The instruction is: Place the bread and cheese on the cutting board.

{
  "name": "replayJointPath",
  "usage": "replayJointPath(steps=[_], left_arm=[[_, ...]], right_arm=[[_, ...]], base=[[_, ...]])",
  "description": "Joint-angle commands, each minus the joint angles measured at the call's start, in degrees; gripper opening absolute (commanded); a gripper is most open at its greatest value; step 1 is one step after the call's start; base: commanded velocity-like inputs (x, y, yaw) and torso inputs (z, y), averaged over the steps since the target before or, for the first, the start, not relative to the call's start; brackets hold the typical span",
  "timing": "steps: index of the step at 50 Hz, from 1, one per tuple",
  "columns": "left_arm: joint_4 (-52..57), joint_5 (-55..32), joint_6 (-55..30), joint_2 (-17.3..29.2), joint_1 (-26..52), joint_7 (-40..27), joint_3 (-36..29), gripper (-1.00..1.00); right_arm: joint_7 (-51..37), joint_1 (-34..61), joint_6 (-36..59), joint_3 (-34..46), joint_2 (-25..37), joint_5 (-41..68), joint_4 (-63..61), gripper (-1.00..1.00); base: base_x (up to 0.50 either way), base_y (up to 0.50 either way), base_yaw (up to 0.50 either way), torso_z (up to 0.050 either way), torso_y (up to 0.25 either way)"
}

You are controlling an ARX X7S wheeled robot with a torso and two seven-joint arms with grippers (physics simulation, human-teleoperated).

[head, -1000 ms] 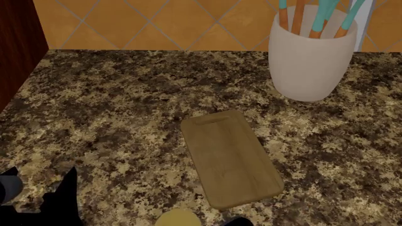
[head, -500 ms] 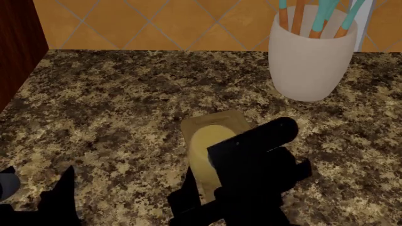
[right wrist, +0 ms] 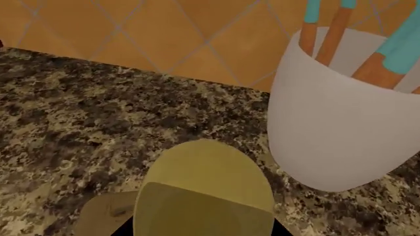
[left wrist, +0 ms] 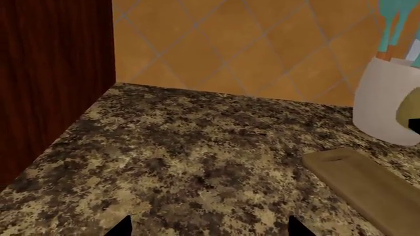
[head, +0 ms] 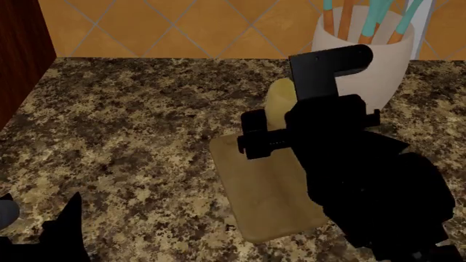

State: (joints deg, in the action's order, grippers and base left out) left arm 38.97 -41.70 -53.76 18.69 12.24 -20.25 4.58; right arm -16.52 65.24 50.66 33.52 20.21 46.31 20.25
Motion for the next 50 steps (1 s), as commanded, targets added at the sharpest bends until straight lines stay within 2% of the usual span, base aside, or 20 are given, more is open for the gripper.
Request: replayJointPath(steps=[1,4,17,33,40,41,50], left_arm=[[-0.8,0.8,1.5,-0.6,-0.8,1.8,1.5,1.00],[-1.2,1.0,2.1,-0.5,-1.2,2.0,1.7,1.00],[-2.1,1.5,3.4,-0.3,-2.0,2.4,1.4,1.00],[-1.8,0.7,3.0,-0.1,-1.6,1.7,1.4,1.00],[-2.0,0.7,3.4,0.0,-1.8,1.8,1.1,1.00],[-1.8,0.5,3.2,0.1,-1.8,1.7,1.2,1.00],[-1.6,0.0,3.3,-0.2,-1.8,1.7,0.7,1.00]], right_arm=[[12.3,5.8,-12.1,3.7,-8.2,-9.8,22.3,-1.00],[13.2,4.7,-15.7,4.5,-9.4,-11.2,26.0,-1.00],[14.1,-1.9,-20.0,5.3,-10.5,-11.5,27.9,-1.00],[14.4,-5.3,-20.3,6.9,-9.7,-12.2,26.9,-1.00],[13.2,-6.3,-18.0,7.0,-8.0,-11.5,21.6,-1.00],[12.6,-6.6,-17.5,7.0,-7.4,-11.4,19.8,1.00],[9.6,-7.4,-15.2,5.7,-4.1,-9.9,10.8,1.00]], base=[[0.00,0.00,0.00,0.000,0.000],[0.00,0.00,0.00,0.000,0.000],[0.00,0.00,0.00,0.000,0.000],[0.00,0.00,0.00,0.000,0.000],[0.00,0.00,0.00,0.000,0.000],[0.00,0.00,0.00,0.000,0.000],[0.00,0.00,0.00,0.000,0.000]])
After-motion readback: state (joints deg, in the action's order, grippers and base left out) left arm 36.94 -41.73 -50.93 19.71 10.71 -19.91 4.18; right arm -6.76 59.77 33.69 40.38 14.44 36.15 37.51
